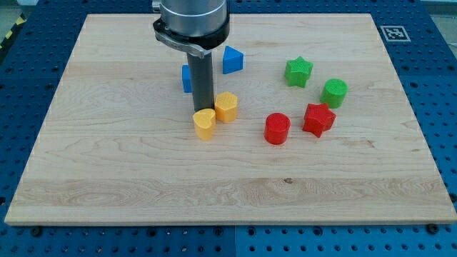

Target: Keep arm in between green star and yellow hexagon

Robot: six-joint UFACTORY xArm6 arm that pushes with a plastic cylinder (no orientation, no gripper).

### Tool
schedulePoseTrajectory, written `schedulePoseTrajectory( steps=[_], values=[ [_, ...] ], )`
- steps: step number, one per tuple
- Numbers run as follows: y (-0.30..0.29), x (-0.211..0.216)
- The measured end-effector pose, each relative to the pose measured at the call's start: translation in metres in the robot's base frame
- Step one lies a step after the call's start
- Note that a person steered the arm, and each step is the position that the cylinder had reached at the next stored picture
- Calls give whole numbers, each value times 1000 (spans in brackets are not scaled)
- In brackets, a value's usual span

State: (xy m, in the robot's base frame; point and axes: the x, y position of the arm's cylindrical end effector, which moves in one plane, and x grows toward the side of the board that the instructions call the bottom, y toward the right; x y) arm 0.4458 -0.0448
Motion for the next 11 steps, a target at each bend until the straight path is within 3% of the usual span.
schedulePoseTrajectory(
  steps=[4,9,11],
  values=[
    [-12,-28],
    [105,-30],
    [109,-22]
  ],
)
